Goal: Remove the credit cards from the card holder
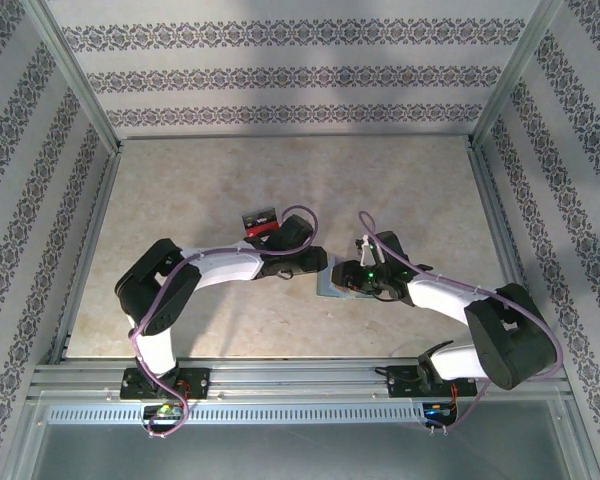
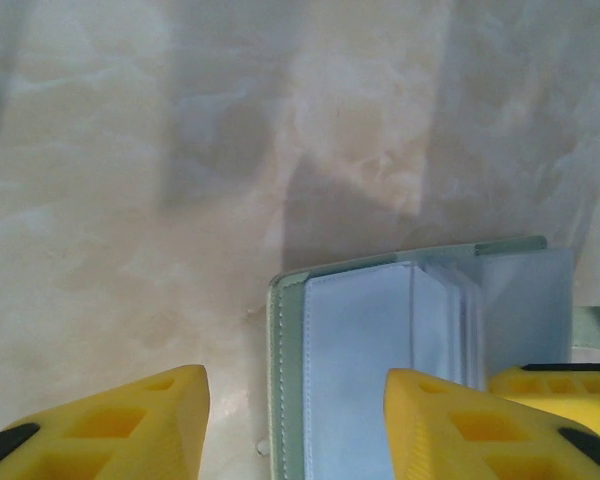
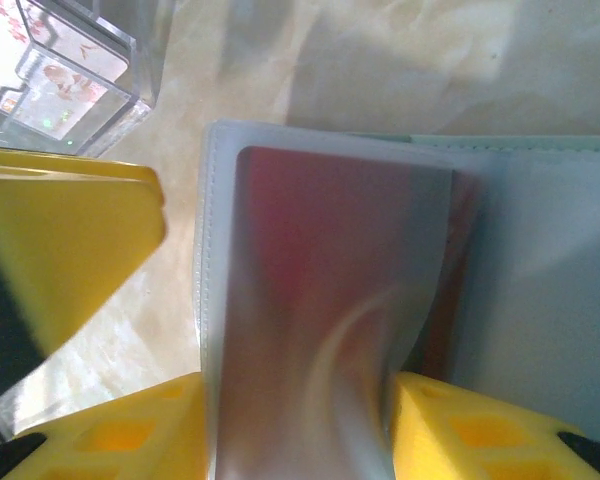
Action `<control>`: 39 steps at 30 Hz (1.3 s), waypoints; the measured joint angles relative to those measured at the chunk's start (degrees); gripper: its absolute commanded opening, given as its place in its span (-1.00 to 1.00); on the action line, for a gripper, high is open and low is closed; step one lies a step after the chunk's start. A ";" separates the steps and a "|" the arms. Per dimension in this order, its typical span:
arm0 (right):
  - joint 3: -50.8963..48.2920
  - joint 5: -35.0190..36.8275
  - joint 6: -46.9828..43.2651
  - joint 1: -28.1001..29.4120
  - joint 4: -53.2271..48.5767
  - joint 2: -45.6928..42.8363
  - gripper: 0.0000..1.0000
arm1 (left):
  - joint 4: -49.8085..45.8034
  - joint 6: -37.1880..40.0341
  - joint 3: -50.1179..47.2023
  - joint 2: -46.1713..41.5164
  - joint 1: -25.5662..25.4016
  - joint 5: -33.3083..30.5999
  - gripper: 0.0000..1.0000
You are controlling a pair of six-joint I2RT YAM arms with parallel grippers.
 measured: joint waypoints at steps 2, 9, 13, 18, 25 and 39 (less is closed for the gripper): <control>-1.03 -1.77 0.07 -1.16 1.57 -0.11 -0.05 | 0.02 0.00 0.59 1.18 -0.09 0.48 0.04; -4.48 -8.31 0.81 -4.96 8.50 0.42 -0.06 | 0.35 0.24 3.19 3.98 -0.20 1.97 0.16; -5.68 -11.82 1.86 -6.03 13.68 2.38 -0.06 | 0.37 0.20 3.32 4.20 -0.52 2.14 -0.03; -5.68 -14.80 3.45 -5.86 18.80 5.29 -0.06 | 0.31 0.15 2.27 3.39 -0.52 -0.31 -0.10; -4.90 -17.07 4.90 -3.91 23.08 8.63 -0.05 | -0.98 -0.28 -2.03 -4.76 -0.55 -6.29 0.13; -5.18 -24.30 9.88 -4.17 42.12 20.20 0.03 | -1.27 0.00 1.07 -1.88 -0.39 -5.64 0.05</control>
